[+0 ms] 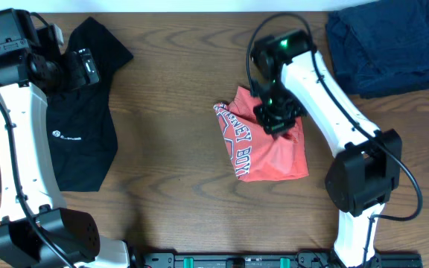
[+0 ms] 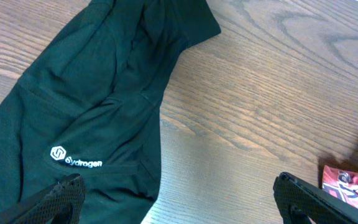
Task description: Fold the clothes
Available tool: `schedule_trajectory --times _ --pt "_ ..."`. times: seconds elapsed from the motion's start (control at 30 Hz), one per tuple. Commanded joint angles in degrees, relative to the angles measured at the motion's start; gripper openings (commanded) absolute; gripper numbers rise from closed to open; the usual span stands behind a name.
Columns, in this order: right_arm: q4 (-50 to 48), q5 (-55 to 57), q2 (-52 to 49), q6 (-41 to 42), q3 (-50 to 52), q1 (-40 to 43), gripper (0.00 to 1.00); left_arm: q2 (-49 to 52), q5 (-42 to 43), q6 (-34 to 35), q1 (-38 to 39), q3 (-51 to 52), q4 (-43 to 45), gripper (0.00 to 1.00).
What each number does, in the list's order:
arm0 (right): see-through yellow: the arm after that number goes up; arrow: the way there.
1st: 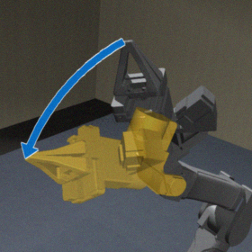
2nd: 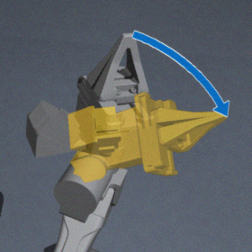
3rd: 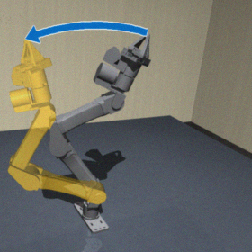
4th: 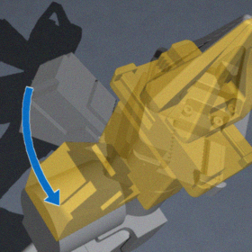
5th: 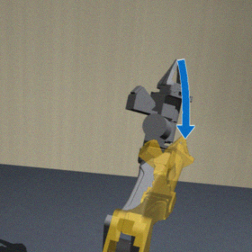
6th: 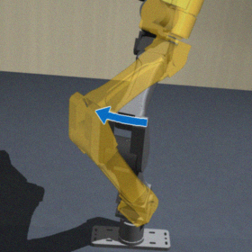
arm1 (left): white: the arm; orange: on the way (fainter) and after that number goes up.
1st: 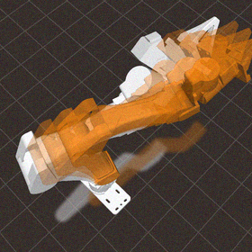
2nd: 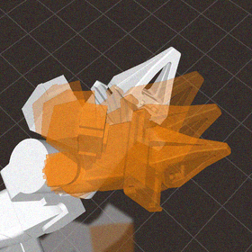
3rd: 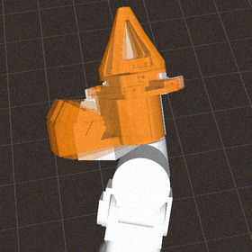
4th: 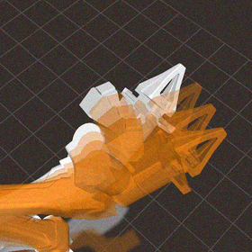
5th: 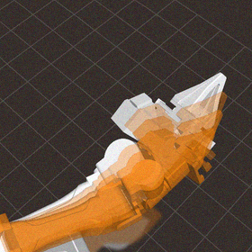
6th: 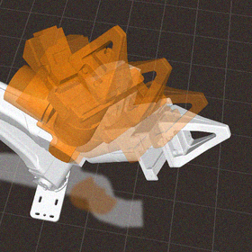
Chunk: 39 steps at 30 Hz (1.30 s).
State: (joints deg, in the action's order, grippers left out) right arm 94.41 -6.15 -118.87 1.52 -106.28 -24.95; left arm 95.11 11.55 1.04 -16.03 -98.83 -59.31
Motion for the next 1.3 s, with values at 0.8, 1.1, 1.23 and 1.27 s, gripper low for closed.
schedule_trajectory --times 0.8,1.1,1.23,1.27 --pt "-17.40 -1.01 2.73 1.25 6.58 11.06 0.70 0.15 -0.70 -1.20 -0.28 0.35 0.22 0.98" --pt "-28.59 -7.85 0.22 -6.43 9.88 9.86 0.57 0.15 -0.70 -1.22 -0.28 0.35 0.17 0.98" --pt "-30.84 -7.80 -0.76 -9.16 11.32 9.14 0.49 0.15 -0.70 -1.22 -0.28 0.35 0.26 0.98" --pt "-31.30 -7.80 -0.81 -9.40 11.61 9.11 0.38 0.15 -0.70 -1.22 -0.28 0.35 0.24 0.98"
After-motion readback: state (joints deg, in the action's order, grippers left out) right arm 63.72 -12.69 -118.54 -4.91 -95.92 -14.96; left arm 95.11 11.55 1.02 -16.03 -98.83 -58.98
